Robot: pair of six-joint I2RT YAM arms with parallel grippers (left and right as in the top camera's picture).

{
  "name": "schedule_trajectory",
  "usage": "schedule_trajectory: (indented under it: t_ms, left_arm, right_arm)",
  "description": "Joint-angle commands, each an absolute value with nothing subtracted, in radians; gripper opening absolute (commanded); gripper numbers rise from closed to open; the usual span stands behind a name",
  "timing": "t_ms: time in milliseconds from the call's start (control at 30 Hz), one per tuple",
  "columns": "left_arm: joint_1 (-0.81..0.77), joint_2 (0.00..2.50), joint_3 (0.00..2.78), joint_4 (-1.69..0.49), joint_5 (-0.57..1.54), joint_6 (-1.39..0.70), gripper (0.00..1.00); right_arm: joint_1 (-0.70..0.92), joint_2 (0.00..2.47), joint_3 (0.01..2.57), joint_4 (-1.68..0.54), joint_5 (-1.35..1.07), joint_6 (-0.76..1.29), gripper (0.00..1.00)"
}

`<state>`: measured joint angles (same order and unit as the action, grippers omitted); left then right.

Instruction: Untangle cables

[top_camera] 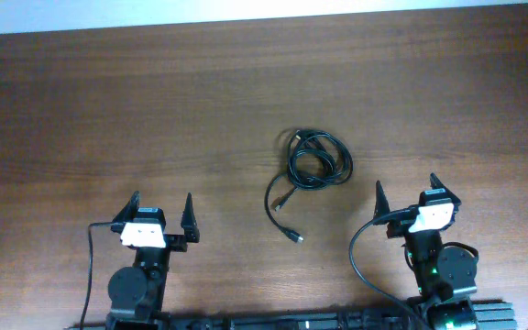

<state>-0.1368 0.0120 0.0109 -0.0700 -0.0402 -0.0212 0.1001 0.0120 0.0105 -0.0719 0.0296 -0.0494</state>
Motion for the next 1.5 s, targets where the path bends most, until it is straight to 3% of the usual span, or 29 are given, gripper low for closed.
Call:
schedule_trajectory:
  t_ms: [0, 267, 500, 700, 1200, 1467]
  left_arm:
    - [-0.134, 0.006, 0.009, -0.057, -0.03, -0.007, 0.99]
    - [-0.134, 0.006, 0.022, -0.063, -0.03, -0.007, 0.99]
    - [-0.134, 0.012, 0.082, -0.211, -0.041, -0.007, 0.99]
    - [-0.134, 0.121, 0.149, -0.222, -0.048, -0.007, 0.99]
    - [-0.134, 0.826, 0.494, -0.399, 0.081, -0.006, 0.99]
    - [-0.134, 1.21, 0.96, -0.807, 0.176, -0.007, 0.99]
  right_arm:
    - [0.104, 0.006, 0.006, -0.079, 0.035, -0.048, 0.99]
    - [0.104, 0.006, 0.006, -0.079, 0.035, -0.048, 0.98]
    - [0.104, 0.006, 0.006, -0.079, 0.035, -0.048, 0.98]
    - [0.104, 0.006, 0.006, -0.079, 0.035, -0.048, 0.98]
    - [0.104, 0.006, 0.006, -0.079, 0.035, -0.048, 0.98]
    - [0.104, 0.006, 0.006, -0.08, 0.035, -0.048, 0.99]
